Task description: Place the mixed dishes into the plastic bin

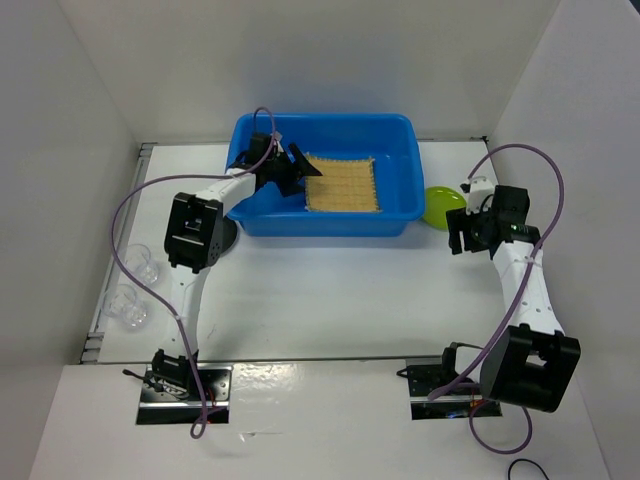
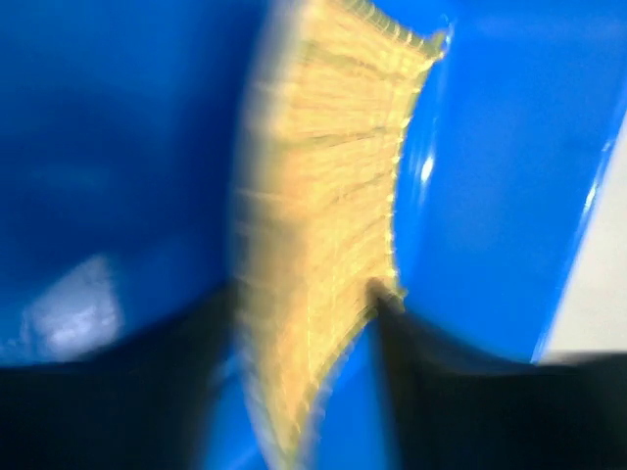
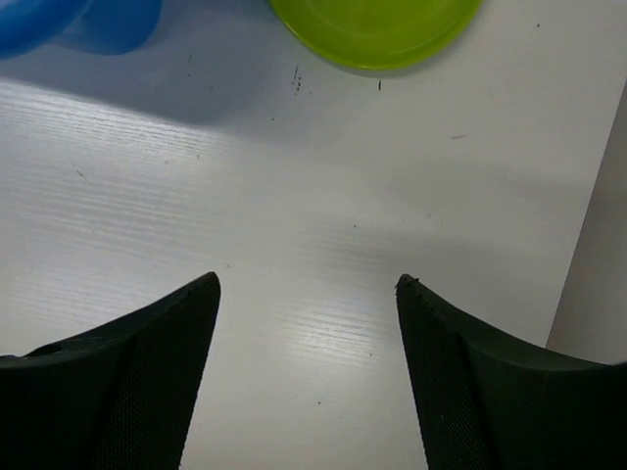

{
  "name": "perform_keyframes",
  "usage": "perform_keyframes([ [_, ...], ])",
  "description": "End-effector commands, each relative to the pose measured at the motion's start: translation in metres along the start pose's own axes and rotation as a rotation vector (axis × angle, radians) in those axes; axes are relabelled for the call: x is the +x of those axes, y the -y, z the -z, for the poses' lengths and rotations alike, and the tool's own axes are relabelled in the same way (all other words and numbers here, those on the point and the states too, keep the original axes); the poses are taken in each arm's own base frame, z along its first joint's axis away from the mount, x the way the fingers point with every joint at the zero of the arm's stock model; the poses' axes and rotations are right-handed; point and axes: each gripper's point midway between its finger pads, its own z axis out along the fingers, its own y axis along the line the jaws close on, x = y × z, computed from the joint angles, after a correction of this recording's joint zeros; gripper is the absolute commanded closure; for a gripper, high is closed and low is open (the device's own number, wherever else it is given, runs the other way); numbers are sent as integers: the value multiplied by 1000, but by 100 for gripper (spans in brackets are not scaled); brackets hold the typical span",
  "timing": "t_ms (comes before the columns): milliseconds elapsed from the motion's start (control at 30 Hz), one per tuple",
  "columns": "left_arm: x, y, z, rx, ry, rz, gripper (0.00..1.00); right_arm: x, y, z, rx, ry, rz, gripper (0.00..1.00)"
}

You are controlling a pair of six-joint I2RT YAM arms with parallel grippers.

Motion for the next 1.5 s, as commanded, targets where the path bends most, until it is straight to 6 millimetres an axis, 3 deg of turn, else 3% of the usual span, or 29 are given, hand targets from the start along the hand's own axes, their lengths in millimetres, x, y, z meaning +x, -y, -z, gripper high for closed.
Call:
perform_keyframes([
  [0,-8,17,10,1,12,-91,9,-12,13,0,60,41,-8,22],
  [67,-12,15,14,-14,10,-89,0,-11,16,-2,71,35,-18,15],
  [200,-17,24,33,-45,4,-113,0,-10,18,-2,82,31,-18,9],
  [233,-28,47,51,-29,51,-162,0,-12,20,-2,99,36,-27,7],
  [333,-47,67,80,-87,181,-259,0,-14,26,1,134,45,-34,1],
  [367,-47,92,101,-72,229,-305,0,-13,28,1,146,41,-44,1],
  [400,-52,105,112,-85,283,-338,0,-15,31,2,160,45,-43,1],
  [433,-56,124,138,-77,328,-389,0,-14,33,2,167,44,-50,1],
  [500,-54,131,156,-95,373,-424,0,-9,37,-1,190,29,-61,1],
  [533,-47,149,180,-69,402,-439,0,-9,37,-1,190,29,-61,1],
  [567,-47,156,190,-47,427,-463,0,-7,37,-3,187,20,-63,1],
  [600,-32,153,204,-52,428,-478,0,-6,40,-2,193,19,-69,1],
  [700,-11,148,226,-74,452,-512,0,-3,44,-3,193,11,-85,1],
  [733,-4,160,249,-68,504,-532,0,-6,48,-4,196,23,-92,1],
  [767,6,146,252,-107,491,-553,0,-6,50,-3,195,25,-101,1],
  [800,12,150,271,-112,512,-564,0,-7,55,-7,193,26,-122,1],
  [867,26,135,284,-184,476,-590,0,-17,66,-10,167,47,-162,1],
  [900,30,134,298,-199,485,-602,0,-5,66,-27,119,-26,-206,1],
  [933,35,121,306,-250,469,-605,0,-23,71,-30,67,4,-218,1],
  [967,37,117,314,-271,475,-621,0,-22,78,-36,41,-12,-250,1],
  [1033,44,103,335,-314,503,-637,0,-26,85,-64,-18,-62,-274,1],
  [1067,47,107,352,-300,543,-637,0,-25,92,-83,-31,-93,-295,1],
  [1133,53,92,362,-331,541,-639,0,-23,94,-101,-86,-119,-323,1],
  [1167,53,94,374,-318,569,-636,0,-22,96,-111,-104,-133,-332,1],
  [1200,56,91,379,-334,566,-642,0,-20,102,-126,-126,-156,-366,1],
  [1367,66,70,378,-385,504,-641,0,-36,92,-152,-230,-126,-355,1],
  [1467,68,68,379,-385,504,-641,0,-26,81,-168,-298,-149,-406,1],
])
